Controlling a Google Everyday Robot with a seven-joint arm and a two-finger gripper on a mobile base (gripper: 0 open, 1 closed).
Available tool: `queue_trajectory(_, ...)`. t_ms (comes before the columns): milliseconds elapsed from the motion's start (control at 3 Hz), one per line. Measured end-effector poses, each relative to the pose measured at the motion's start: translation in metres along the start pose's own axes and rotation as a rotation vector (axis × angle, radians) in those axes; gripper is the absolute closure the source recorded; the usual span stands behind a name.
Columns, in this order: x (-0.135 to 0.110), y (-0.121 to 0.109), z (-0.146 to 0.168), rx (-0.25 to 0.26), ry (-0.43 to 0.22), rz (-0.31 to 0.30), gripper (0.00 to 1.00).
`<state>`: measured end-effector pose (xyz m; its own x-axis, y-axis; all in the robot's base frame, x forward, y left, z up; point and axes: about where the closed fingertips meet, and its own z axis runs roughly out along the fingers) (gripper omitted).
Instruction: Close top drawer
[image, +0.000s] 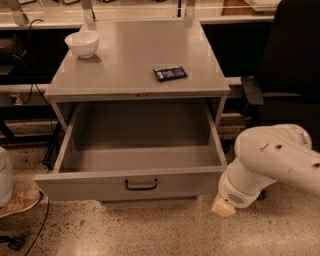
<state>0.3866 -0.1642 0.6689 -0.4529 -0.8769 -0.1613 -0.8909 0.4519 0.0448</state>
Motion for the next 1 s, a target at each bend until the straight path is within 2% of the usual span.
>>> queue_trajectory(333,-0.017,-0.027,0.024,0.047,-0.053,0.04,0.99)
queue_trajectory(667,-0.054,-0.059,0.038,0.112,-0.129,0.08,1.0)
queue_trajectory(1000,-0.055,-0.061,0.037,0.117,-0.134,0.077,1.0)
